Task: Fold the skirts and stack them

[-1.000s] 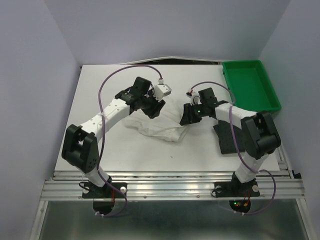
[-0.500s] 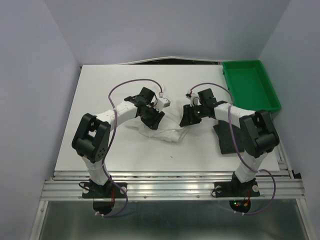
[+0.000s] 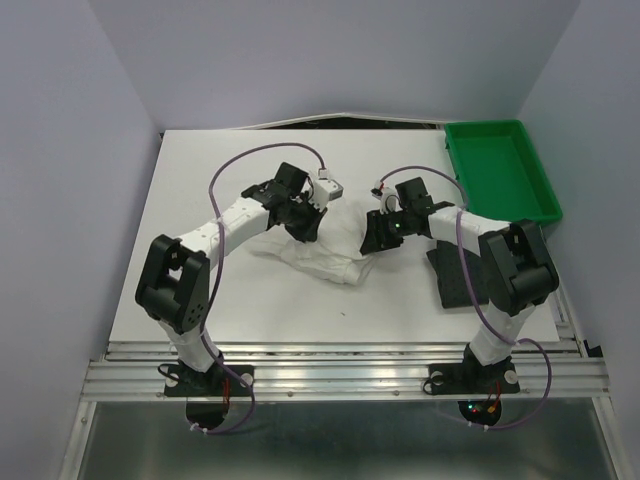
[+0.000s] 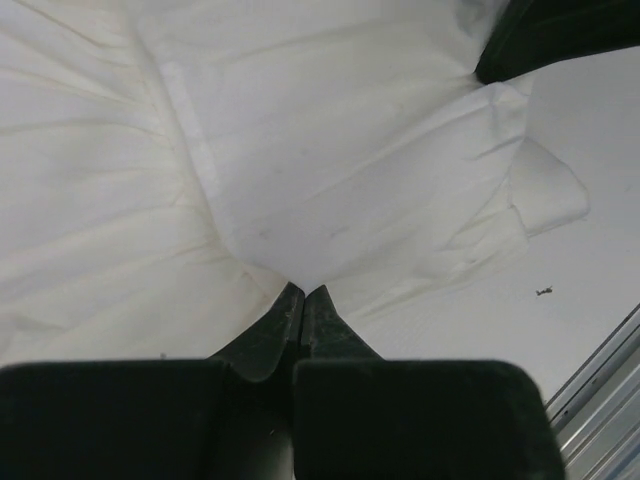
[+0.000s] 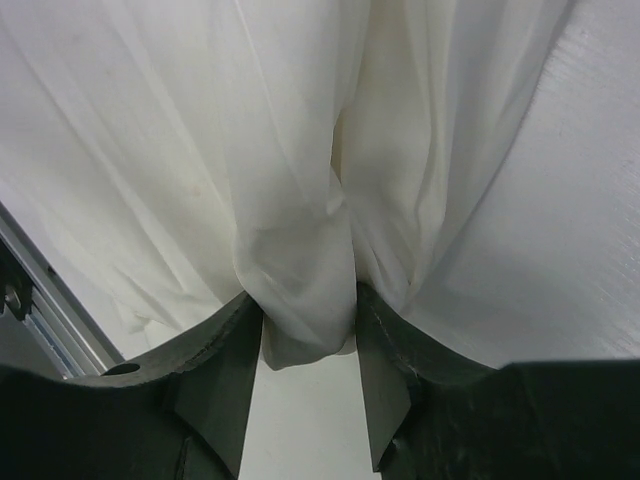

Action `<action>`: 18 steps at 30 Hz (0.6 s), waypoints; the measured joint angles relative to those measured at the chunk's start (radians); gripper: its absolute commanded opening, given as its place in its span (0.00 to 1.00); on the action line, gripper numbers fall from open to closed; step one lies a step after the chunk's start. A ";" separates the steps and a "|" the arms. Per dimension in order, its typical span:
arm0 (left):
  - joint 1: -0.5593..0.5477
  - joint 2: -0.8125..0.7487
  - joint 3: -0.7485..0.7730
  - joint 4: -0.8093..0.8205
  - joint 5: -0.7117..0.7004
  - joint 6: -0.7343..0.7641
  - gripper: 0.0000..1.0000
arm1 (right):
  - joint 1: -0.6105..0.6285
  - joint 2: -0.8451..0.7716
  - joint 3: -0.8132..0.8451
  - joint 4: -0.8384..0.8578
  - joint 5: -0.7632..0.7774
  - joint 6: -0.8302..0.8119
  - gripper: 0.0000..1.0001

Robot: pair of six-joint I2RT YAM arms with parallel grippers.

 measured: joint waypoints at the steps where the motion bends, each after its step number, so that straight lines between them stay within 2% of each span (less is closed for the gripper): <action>1: 0.000 -0.012 0.013 -0.002 -0.002 0.001 0.00 | 0.000 0.001 0.000 0.000 0.000 -0.002 0.47; 8: 0.000 -0.005 0.175 -0.013 -0.021 0.025 0.00 | 0.000 0.002 0.000 0.002 -0.005 -0.005 0.46; 14: 0.000 0.174 0.301 0.011 -0.032 0.051 0.00 | 0.000 0.003 -0.002 0.001 -0.014 -0.005 0.45; 15: 0.000 0.202 0.306 0.016 -0.034 0.054 0.02 | 0.000 0.003 -0.005 0.002 -0.016 -0.005 0.45; 18: 0.000 0.296 0.307 0.019 -0.041 0.064 0.19 | 0.000 0.003 -0.026 0.001 -0.019 -0.004 0.37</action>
